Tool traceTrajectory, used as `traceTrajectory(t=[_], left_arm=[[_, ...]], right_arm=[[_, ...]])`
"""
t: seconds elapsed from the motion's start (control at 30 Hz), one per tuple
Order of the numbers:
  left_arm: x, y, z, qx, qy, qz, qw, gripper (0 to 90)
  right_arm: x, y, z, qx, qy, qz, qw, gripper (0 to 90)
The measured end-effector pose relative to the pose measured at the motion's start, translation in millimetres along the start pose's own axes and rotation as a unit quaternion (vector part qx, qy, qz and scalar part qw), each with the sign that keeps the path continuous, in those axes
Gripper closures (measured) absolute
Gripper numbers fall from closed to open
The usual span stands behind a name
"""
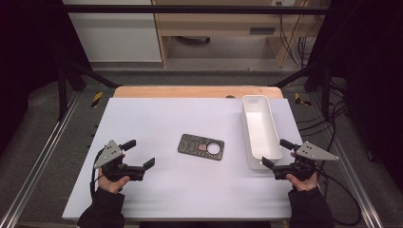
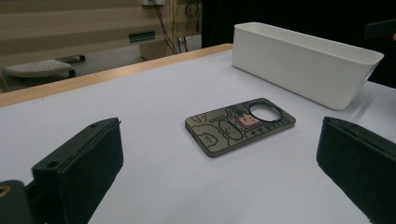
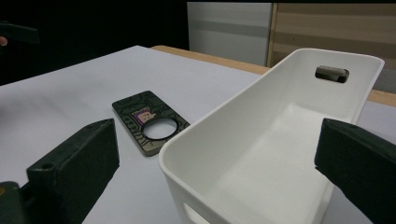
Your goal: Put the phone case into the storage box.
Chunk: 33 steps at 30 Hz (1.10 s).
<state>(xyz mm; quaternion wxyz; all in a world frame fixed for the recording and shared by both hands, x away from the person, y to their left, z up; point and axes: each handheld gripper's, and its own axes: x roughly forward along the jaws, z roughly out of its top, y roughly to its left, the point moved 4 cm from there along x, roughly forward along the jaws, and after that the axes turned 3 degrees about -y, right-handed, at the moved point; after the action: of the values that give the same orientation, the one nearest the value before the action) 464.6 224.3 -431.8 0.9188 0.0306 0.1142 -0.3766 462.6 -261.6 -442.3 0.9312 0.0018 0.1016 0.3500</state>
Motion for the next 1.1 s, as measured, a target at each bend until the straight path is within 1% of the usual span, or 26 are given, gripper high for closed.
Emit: traceTrajectory(t=[0.3,0.63,0.7,0.8,0.97,1.1], left_arm=[[14.4,-6.8,6.2,0.006,0.019,-0.003,0.9998,0.0],[31.4,-12.6,13.3,0.010,0.032,-0.008,0.9994,0.2],[34.1,-12.6,13.9,0.012,0.034,-0.006,0.9993,0.4],[37.8,-11.9,16.1,0.010,0.033,-0.006,0.9994,0.6],[47.5,-12.1,19.5,0.008,0.038,-0.008,0.9992,0.8],[58.9,-12.4,21.2,0.009,0.052,-0.004,0.9986,1.4]], right_arm=[[0.0,0.4,0.4,-0.001,0.000,0.001,1.0000,0.4],[0.3,0.5,0.5,-0.001,0.001,0.001,1.0000,0.4],[0.2,0.3,0.7,-0.001,0.000,0.000,1.0000,0.4],[0.4,0.3,0.6,-0.002,0.001,0.000,1.0000,0.4],[1.0,0.9,0.2,-0.002,0.004,0.001,1.0000,0.4],[0.6,0.6,0.5,-0.003,0.003,0.000,1.0000,0.4]])
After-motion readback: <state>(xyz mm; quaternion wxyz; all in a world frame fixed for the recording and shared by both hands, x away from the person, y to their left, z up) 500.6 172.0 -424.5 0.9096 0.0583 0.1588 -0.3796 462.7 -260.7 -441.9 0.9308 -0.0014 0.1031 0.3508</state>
